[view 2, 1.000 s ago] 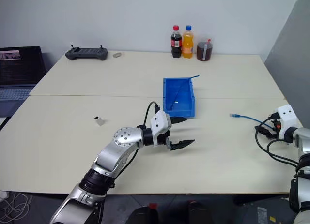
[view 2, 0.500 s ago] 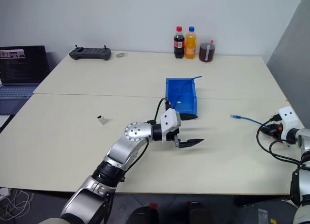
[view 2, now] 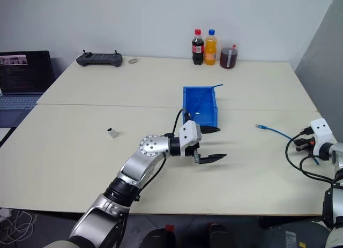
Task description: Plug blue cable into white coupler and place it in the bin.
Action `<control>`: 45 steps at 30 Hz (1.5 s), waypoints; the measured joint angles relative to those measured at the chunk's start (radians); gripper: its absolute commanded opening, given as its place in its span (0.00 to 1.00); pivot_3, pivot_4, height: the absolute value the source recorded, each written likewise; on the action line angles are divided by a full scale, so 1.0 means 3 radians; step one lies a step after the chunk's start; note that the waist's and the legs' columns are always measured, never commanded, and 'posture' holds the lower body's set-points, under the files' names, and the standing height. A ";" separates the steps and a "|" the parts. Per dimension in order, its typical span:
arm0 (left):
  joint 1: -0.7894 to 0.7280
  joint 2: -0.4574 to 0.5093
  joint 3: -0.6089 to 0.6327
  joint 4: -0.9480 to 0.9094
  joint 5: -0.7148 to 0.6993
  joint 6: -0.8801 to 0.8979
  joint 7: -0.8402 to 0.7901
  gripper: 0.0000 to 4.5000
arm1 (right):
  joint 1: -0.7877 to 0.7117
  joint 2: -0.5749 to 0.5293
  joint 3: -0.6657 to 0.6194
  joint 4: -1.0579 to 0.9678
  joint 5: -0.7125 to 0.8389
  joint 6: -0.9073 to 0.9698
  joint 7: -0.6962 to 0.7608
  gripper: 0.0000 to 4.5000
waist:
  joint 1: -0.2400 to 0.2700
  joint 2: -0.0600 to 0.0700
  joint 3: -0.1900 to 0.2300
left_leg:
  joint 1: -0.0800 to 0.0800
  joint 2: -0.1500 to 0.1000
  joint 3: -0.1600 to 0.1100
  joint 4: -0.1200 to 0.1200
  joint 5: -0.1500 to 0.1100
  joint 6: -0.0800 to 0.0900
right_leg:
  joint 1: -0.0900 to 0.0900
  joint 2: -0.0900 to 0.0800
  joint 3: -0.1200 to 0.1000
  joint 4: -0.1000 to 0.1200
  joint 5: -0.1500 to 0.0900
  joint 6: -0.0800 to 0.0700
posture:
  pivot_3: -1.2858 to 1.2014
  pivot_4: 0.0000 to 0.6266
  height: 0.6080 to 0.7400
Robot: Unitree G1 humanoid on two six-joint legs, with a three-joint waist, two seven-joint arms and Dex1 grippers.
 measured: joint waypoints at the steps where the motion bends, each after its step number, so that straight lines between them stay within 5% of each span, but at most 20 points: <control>1: 0.0000 0.0007 0.0003 0.0000 0.0000 0.0000 -0.0005 1.00 | 0.0007 -0.0015 -0.0001 -0.0003 0.0002 -0.0001 0.0057 0.01 | 0.0001 0.0000 0.0000 | 0.0000 0.0000 0.0000 0.0000 0.0000 0.0000 | 0.0000 0.0000 0.0000 0.0000 0.0000 0.0000 | 0.52 0.24 1.00; 8: 0.0233 0.0276 0.0083 -0.0411 -0.0081 0.0154 -0.0084 1.00 | 0.0214 -0.0132 0.0096 -0.0420 0.0005 -0.0026 0.0763 0.01 | -0.0020 0.0012 0.0000 | 0.0001 0.0002 0.0001 -0.0002 0.0000 0.0000 | -0.0001 0.0000 0.0002 0.0001 0.0000 0.0000 | 0.52 0.24 1.00; 14: 0.1261 0.0796 0.0470 -0.1606 -0.0368 0.0699 0.0089 1.00 | 0.0744 -0.0200 0.0137 -0.2312 0.0454 0.0803 0.1465 0.01 | -0.0060 0.0031 0.0006 | 0.0003 0.0006 -0.0009 -0.0005 0.0000 0.0000 | -0.0002 0.0001 -0.0002 0.0005 -0.0001 0.0000 | 0.52 0.24 1.00; 20: 0.2786 0.0872 0.0760 -0.2497 -0.0346 0.0903 0.0682 1.00 | 0.0796 0.0296 0.0388 -0.3498 0.0644 0.1331 0.1205 0.01 | -0.0063 0.0019 0.0011 | 0.0003 0.0003 -0.0012 -0.0004 -0.0009 0.0015 | 0.0000 -0.0004 -0.0005 0.0005 -0.0002 0.0002 | 0.52 0.24 1.00; 23: 0.3389 0.0678 0.0958 -0.2686 -0.0192 0.0780 0.1139 1.00 | 0.0579 0.0929 0.0752 -0.3775 0.0628 0.1599 0.0858 0.01 | -0.0012 0.0012 0.0010 | 0.0000 -0.0002 -0.0012 -0.0004 -0.0002 0.0028 | -0.0003 -0.0009 -0.0008 0.0002 0.0001 0.0002 | 0.52 0.24 1.00; 28: 0.3789 0.0413 0.0968 -0.2726 -0.0044 0.0647 0.1582 1.00 | 0.0389 0.1553 0.1240 -0.3781 0.0513 0.1731 0.0519 0.01 | -0.0020 0.0009 0.0012 | -0.0005 -0.0001 -0.0014 -0.0005 -0.0002 0.0028 | -0.0009 -0.0008 -0.0010 0.0002 0.0001 0.0001 | 0.52 0.24 1.00; 36: 0.4077 0.0255 0.0960 -0.2727 0.0066 0.0437 0.1900 1.00 | 0.0324 0.1811 0.1488 -0.3381 0.0376 0.1634 0.0418 0.01 | -0.0009 0.0003 0.0012 | -0.0007 -0.0006 -0.0011 -0.0004 -0.0006 0.0036 | -0.0009 -0.0014 -0.0013 0.0000 0.0000 0.0000 | 0.52 0.24 1.00; 45: 0.3945 0.0280 0.1010 -0.2628 0.0068 0.0362 0.1910 1.00 | 0.0343 0.1858 0.1525 -0.3161 0.0279 0.1453 0.0417 0.46 | -0.0016 0.0003 0.0012 | -0.0007 -0.0004 -0.0011 -0.0005 -0.0006 0.0036 | -0.0009 -0.0011 -0.0013 0.0001 0.0000 -0.0001 | 0.52 0.24 1.00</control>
